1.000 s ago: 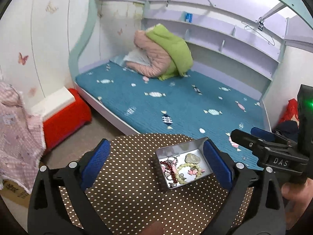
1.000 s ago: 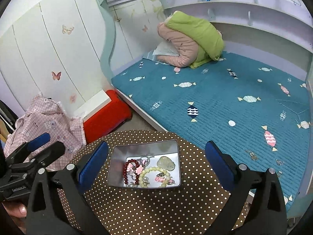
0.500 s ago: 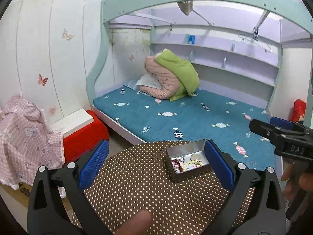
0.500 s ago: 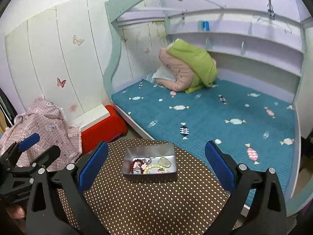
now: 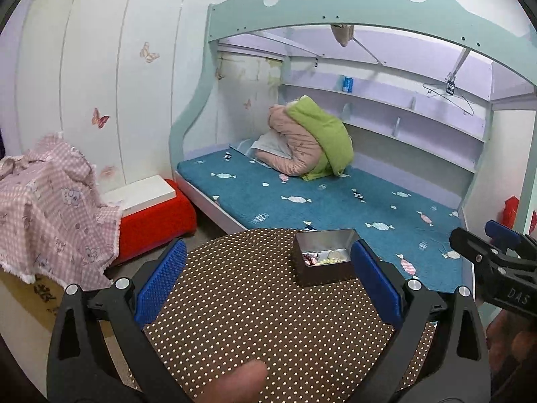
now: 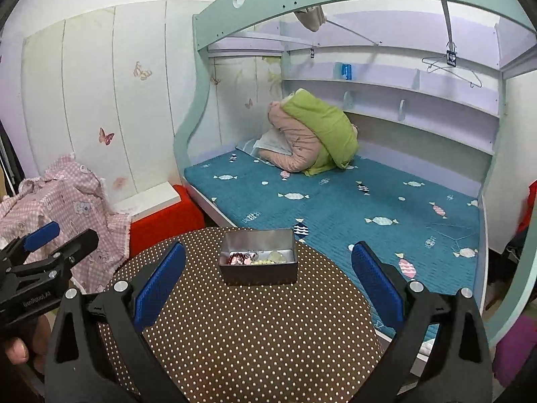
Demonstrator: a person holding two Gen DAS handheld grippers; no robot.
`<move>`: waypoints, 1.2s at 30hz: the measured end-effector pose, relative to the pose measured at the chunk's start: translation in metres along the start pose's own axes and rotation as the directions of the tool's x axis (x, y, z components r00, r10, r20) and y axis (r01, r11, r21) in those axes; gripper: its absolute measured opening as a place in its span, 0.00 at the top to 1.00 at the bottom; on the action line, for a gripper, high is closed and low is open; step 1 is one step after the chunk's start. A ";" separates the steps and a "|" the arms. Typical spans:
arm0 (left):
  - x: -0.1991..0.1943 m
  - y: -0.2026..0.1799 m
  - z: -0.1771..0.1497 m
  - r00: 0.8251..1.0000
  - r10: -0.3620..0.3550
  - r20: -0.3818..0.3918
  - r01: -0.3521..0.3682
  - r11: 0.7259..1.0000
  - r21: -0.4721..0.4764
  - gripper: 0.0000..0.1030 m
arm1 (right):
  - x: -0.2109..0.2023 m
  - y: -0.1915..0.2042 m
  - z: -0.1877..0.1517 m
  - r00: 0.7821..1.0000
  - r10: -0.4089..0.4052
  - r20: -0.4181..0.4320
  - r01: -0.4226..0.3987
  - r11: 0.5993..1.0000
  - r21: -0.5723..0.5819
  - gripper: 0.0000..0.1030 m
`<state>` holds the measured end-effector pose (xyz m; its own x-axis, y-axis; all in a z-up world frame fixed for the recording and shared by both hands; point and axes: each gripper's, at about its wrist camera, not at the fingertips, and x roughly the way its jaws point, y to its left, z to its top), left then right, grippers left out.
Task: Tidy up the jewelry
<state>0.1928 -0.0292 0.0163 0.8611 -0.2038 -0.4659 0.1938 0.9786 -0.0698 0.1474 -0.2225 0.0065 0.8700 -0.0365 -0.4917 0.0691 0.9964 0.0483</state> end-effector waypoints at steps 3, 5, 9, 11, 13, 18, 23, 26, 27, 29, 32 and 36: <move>-0.010 0.003 -0.006 1.000 0.017 0.005 -0.017 1.000 -0.008 0.05 | -0.007 0.006 -0.005 1.000 -0.011 0.008 0.011 1.000 -0.014 0.07; -0.016 0.002 -0.009 1.000 0.024 0.010 -0.024 1.000 0.000 0.05 | -0.012 0.009 -0.009 1.000 -0.015 0.013 0.016 1.000 -0.020 0.07; -0.024 -0.006 -0.013 0.998 0.066 0.024 -0.067 0.997 0.038 0.05 | -0.021 0.012 -0.015 0.999 -0.026 0.029 0.027 0.999 -0.018 0.07; -0.028 -0.008 -0.015 0.997 0.072 0.027 -0.073 0.996 0.051 0.05 | -0.024 0.012 -0.017 0.999 -0.029 0.037 0.029 1.000 -0.011 0.07; -0.032 -0.010 -0.017 0.997 0.068 0.028 -0.069 0.996 0.054 0.05 | -0.025 0.012 -0.019 0.999 -0.032 0.042 0.032 0.999 -0.005 0.07; -0.040 -0.012 -0.016 0.997 0.062 0.040 -0.065 0.996 0.058 0.05 | -0.033 0.015 -0.022 0.997 -0.036 0.063 0.036 0.999 0.000 0.07; -0.052 -0.015 -0.014 0.996 0.065 0.063 -0.068 0.996 0.058 0.05 | -0.038 0.018 -0.024 0.997 -0.034 0.075 0.034 0.999 0.000 0.07; -0.057 -0.016 -0.012 0.995 0.068 0.074 -0.072 0.996 0.054 0.05 | -0.041 0.018 -0.024 0.996 -0.035 0.083 0.035 0.999 0.002 0.07; -0.059 -0.016 -0.011 0.995 0.068 0.077 -0.072 0.996 0.051 0.05 | -0.042 0.018 -0.024 0.996 -0.034 0.085 0.034 0.999 0.004 0.07; -0.061 -0.016 -0.010 0.995 0.067 0.080 -0.071 0.996 0.047 0.05 | -0.043 0.018 -0.024 0.995 -0.034 0.090 0.034 0.999 0.006 0.07; -0.064 -0.015 -0.008 0.994 0.065 0.084 -0.069 0.997 0.043 0.05 | -0.046 0.016 -0.023 0.995 -0.035 0.096 0.034 0.999 0.007 0.07; -0.068 -0.016 -0.007 0.994 0.063 0.093 -0.067 0.997 0.041 0.05 | -0.049 0.016 -0.022 0.994 -0.039 0.106 0.039 0.999 0.008 0.07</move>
<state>0.1276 -0.0303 0.0426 0.9114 -0.1438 -0.3856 0.1551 0.9879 -0.0018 0.0953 -0.2026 0.0117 0.9135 -0.0835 -0.3981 0.1068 0.9936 0.0365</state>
